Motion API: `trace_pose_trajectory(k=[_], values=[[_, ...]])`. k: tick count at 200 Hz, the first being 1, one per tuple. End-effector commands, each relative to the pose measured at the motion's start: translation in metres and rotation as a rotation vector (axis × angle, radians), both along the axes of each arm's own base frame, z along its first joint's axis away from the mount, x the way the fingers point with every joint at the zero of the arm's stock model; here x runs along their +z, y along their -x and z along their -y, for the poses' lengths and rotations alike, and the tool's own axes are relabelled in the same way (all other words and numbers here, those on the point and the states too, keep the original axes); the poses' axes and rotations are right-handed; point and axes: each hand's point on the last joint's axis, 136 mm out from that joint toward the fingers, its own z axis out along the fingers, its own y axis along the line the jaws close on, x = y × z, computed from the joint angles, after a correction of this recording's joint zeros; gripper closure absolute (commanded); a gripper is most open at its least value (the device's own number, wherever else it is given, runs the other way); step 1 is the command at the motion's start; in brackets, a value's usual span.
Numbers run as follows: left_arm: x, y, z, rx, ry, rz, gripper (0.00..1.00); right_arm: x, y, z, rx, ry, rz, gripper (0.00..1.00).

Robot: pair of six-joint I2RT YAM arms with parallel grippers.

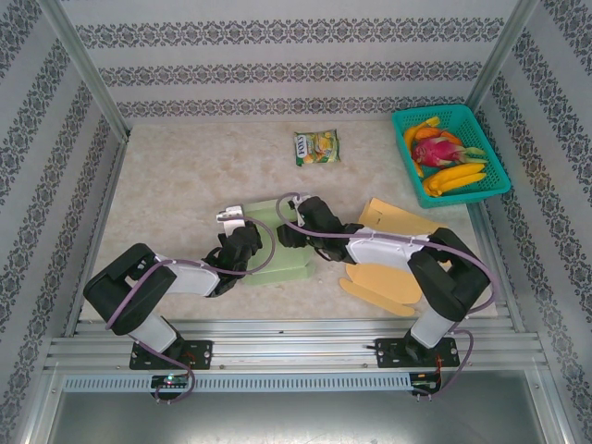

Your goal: Fold the paper box

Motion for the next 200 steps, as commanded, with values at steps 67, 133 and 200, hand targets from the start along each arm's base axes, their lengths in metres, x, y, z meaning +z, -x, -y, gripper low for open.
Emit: trace_pose_trajectory(k=[67,133,200], values=[[0.005,0.004,0.002,0.004,0.048,0.016,1.00,-0.008,0.002,-0.013,0.011,0.001,-0.045,0.44],[-0.002,0.006,-0.004,0.022,0.006,-0.002,1.00,0.047,0.015,-0.009,0.040,-0.052,0.051,0.44],[0.004,0.007,-0.008,0.022,-0.014,0.010,1.00,0.090,0.037,0.038,-0.021,-0.018,0.135,0.44]])
